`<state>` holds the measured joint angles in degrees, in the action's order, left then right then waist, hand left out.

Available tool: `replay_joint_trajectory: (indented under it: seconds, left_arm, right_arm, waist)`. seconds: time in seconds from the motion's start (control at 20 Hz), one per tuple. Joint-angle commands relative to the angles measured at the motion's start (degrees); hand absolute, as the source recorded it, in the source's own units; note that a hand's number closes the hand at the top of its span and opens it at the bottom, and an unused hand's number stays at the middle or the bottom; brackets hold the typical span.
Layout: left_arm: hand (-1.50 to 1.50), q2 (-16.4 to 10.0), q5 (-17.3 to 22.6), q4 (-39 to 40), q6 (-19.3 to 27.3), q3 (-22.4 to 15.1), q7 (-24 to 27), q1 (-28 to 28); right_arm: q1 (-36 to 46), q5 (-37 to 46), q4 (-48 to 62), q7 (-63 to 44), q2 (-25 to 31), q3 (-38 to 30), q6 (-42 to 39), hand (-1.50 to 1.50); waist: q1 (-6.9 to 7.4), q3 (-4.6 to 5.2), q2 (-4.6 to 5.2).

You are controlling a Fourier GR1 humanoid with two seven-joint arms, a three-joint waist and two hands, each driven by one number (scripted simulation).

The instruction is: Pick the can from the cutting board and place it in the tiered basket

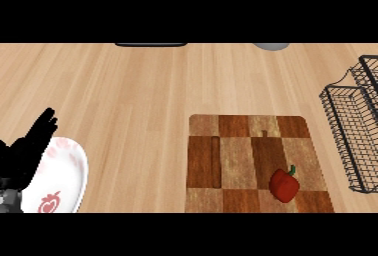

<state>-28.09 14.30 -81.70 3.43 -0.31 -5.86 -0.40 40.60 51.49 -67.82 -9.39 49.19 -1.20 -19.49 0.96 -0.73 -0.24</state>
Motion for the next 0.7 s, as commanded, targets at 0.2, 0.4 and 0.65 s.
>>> replay_joint_trajectory:
  seconds: [0.2,0.4,0.65]
  left_arm:
    - [0.00,1.32,-0.26,2.81,-0.63,-0.08,-1.77,3.03]
    - [0.00,2.63,-1.84,5.04,-0.47,-1.20,0.23,3.39]
    - [0.00,3.24,-1.80,3.74,-0.26,-1.54,0.32,4.16]
  right_arm:
    - [0.36,-1.65,5.72,-5.10,-2.55,-4.59,-2.26,-1.50]
    - [3.75,-4.50,6.25,-2.61,-2.01,-8.63,-0.36,-1.50]
    - [8.43,-8.42,7.07,-4.49,-2.39,-16.52,5.80,-1.50]
  waist:
    - [-0.70,0.74,0.27]
    - [-0.64,0.76,0.38]
    - [-0.30,0.73,0.39]
